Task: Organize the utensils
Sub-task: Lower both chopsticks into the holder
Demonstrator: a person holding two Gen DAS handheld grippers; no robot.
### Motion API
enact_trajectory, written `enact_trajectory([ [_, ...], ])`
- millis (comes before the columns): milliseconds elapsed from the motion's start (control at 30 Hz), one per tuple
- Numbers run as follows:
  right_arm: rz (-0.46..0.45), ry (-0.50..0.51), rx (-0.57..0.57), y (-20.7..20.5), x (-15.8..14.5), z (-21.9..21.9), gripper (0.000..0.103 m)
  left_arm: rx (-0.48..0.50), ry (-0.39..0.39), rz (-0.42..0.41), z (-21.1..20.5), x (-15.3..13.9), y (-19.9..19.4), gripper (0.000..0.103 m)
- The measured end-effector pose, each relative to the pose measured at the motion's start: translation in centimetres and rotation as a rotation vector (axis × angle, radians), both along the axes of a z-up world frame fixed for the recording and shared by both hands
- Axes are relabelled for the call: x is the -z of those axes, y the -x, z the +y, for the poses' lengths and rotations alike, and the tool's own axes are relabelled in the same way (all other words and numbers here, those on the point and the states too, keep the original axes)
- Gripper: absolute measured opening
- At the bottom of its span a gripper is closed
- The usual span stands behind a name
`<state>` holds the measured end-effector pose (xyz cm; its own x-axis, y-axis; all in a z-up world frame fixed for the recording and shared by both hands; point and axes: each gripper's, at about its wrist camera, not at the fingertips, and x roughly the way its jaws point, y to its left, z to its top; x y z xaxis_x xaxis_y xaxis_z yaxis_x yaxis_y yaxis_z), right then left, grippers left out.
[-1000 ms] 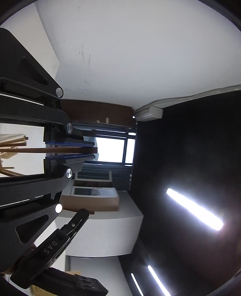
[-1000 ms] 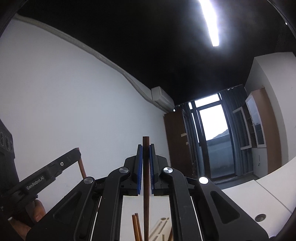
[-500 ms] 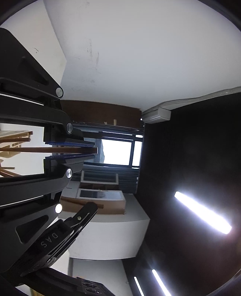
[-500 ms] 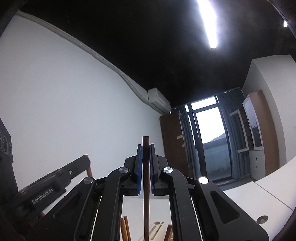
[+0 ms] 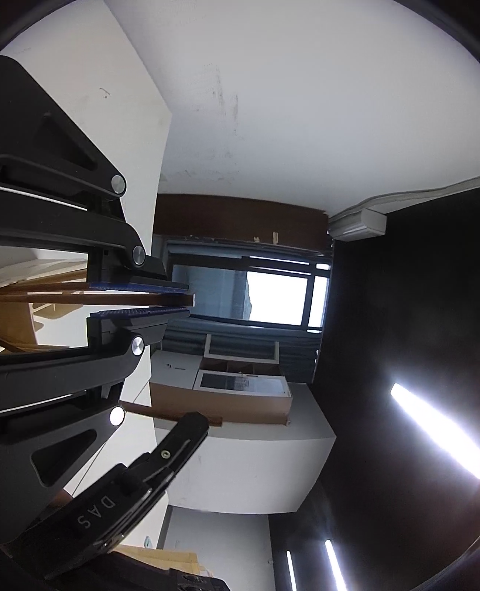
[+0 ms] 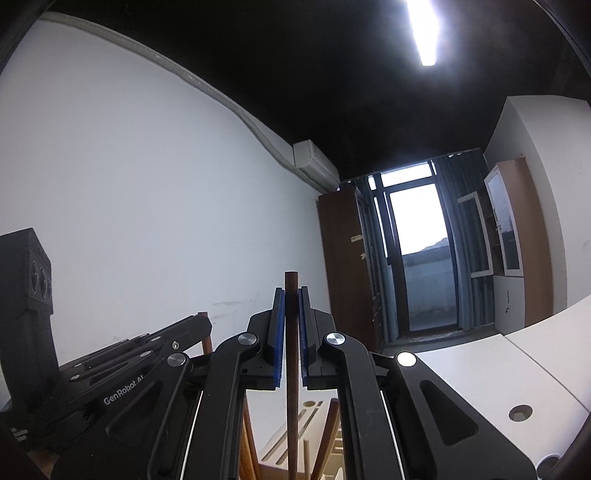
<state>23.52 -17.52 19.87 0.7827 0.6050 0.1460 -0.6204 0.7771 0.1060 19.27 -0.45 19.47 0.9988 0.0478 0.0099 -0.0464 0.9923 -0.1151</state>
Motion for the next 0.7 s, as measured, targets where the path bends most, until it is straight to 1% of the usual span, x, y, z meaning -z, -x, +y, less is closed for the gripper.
enact_trajectory([
  [67, 0.008, 0.013, -0.002, 0.0, 0.2, 0.2, 0.008, 0.009, 0.013, 0.016, 0.3, 0.1, -0.2, 0.007],
  [400, 0.012, 0.060, 0.020, 0.5, 0.7, 0.3, 0.008, 0.023, -0.014, 0.058, 0.3, 1.4, -0.1, 0.007],
  [700, 0.075, 0.101, 0.030, -0.2, 1.3, 0.8, 0.008, 0.034, -0.004, 0.080, 0.6, 2.0, 0.1, 0.007],
])
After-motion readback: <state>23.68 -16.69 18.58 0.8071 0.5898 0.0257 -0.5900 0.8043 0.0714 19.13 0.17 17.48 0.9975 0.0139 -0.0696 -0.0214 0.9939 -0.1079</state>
